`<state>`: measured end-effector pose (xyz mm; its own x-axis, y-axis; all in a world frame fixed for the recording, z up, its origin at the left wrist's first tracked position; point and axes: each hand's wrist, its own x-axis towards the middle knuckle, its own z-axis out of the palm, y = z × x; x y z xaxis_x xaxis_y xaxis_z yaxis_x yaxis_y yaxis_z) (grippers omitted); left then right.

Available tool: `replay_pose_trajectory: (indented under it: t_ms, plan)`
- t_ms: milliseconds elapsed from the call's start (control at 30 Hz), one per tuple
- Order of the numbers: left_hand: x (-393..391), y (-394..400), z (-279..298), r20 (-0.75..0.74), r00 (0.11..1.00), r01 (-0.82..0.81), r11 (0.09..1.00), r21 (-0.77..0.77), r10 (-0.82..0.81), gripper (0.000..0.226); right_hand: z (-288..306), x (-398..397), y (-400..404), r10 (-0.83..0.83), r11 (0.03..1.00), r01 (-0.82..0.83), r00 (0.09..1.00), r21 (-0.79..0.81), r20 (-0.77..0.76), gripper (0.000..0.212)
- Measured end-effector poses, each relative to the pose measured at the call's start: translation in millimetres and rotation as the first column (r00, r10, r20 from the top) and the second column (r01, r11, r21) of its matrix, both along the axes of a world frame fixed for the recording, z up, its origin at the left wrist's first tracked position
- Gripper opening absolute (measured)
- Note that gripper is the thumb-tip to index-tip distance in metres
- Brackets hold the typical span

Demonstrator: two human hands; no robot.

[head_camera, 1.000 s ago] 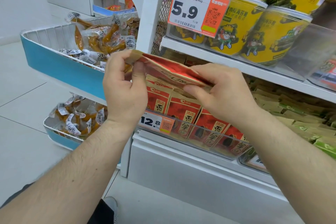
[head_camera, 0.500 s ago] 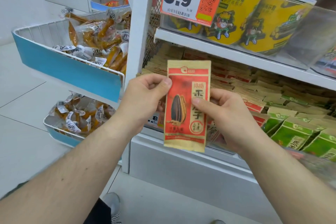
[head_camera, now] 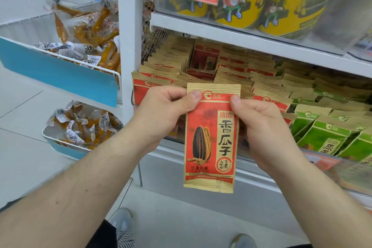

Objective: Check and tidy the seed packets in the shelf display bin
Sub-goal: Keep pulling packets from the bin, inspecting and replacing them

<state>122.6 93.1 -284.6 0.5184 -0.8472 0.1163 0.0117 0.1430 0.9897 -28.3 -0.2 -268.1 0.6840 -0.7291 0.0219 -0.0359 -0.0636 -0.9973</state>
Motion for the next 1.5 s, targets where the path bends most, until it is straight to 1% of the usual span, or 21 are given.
replay_pose_trajectory:
  t_ms: [100,267,333,467,533,667,800,867,900,967,1033,1133,1200,1267,1300,1367,1400,1500]
  plan:
    - [-4.7,-1.8,1.0,-0.051,0.998,0.036,0.999,-0.013,-0.036,0.036,-0.7,-3.6,-2.0,-0.006,1.000,0.006,1.000,0.028,-0.021,0.039]
    - [-6.0,-2.2,0.1,-0.063,0.998,0.031,0.999,0.010,-0.030,0.032,-2.3,-4.7,-2.3,-0.012,1.000,0.014,0.998,0.025,-0.056,0.042]
    - [-5.6,-2.4,-1.0,-0.070,0.997,0.042,0.999,0.015,-0.041,0.035,-1.9,-4.6,-1.8,-0.019,0.999,0.020,0.998,0.028,-0.060,0.043]
    - [-6.5,0.5,-1.6,-0.096,0.983,0.160,0.986,0.055,-0.154,0.032,2.8,-4.6,-0.5,-0.045,0.997,0.046,0.999,0.067,-0.016,0.039]
    - [-7.7,2.3,-1.8,-0.088,0.979,0.189,0.979,0.069,-0.183,0.030,4.7,-5.7,-1.3,-0.053,0.995,0.053,0.999,0.084,0.004,0.039]
    - [-5.9,3.1,-1.1,-0.084,0.988,0.133,0.990,0.056,-0.128,0.027,3.0,-6.9,-2.4,-0.014,0.998,0.016,1.000,0.067,-0.028,0.040]
    - [-0.8,3.5,1.7,-0.152,0.987,0.049,0.999,0.007,-0.048,0.024,2.6,-11.9,-5.3,0.041,0.999,-0.041,0.995,0.003,-0.096,0.037]
    - [1.9,4.7,3.1,-0.181,0.982,0.050,0.999,0.015,-0.046,0.024,3.2,-13.2,-6.0,0.053,0.999,-0.053,0.993,-0.005,-0.103,0.036]
    - [3.1,5.8,3.4,-0.195,0.978,0.080,0.996,0.031,-0.072,0.025,3.3,-13.1,-5.6,0.051,0.999,-0.051,0.994,0.000,-0.093,0.034]
    - [4.7,7.9,3.3,-0.212,0.961,0.192,0.979,0.064,-0.175,0.029,2.0,-12.0,-4.6,0.036,0.999,-0.035,0.998,0.017,-0.050,0.028]
    - [4.9,9.3,1.6,-0.210,0.946,0.266,0.962,0.066,-0.247,0.033,0.4,-11.3,-5.3,0.025,0.999,-0.025,1.000,0.034,-0.012,0.025]
    - [7.5,8.9,-0.9,-0.217,0.948,0.245,0.969,0.037,-0.231,0.029,-1.5,-13.2,-10.0,0.093,0.993,-0.092,0.996,0.072,-0.015,0.025]
    - [9.6,9.3,-0.2,-0.221,0.950,0.230,0.973,0.020,-0.220,0.027,-2.5,-16.4,-12.8,0.201,0.977,-0.195,0.977,0.086,-0.067,0.020]
    - [11.0,9.9,0.8,-0.218,0.950,0.231,0.973,0.012,-0.223,0.031,-2.4,-18.7,-12.9,0.290,0.953,-0.282,0.955,0.111,-0.065,0.015]
    - [11.6,10.4,1.1,-0.217,0.949,0.236,0.972,0.014,-0.227,0.034,-2.0,-19.3,-12.6,0.317,0.942,-0.309,0.947,0.130,-0.046,0.017]
    - [12.7,10.6,1.2,-0.215,0.948,0.242,0.970,0.015,-0.233,0.031,-2.0,-20.6,-13.8,0.344,0.928,-0.338,0.939,0.155,-0.012,0.034]
    - [13.6,10.5,0.6,-0.216,0.948,0.243,0.970,0.013,-0.234,0.028,-2.0,-21.1,-14.9,0.353,0.923,-0.349,0.936,0.161,0.002,0.039]
    - [16.0,10.7,-1.0,-0.210,0.947,0.247,0.969,-0.002,-0.242,0.023,-1.7,-22.1,-17.4,0.414,0.900,-0.412,0.910,0.143,0.013,0.040]
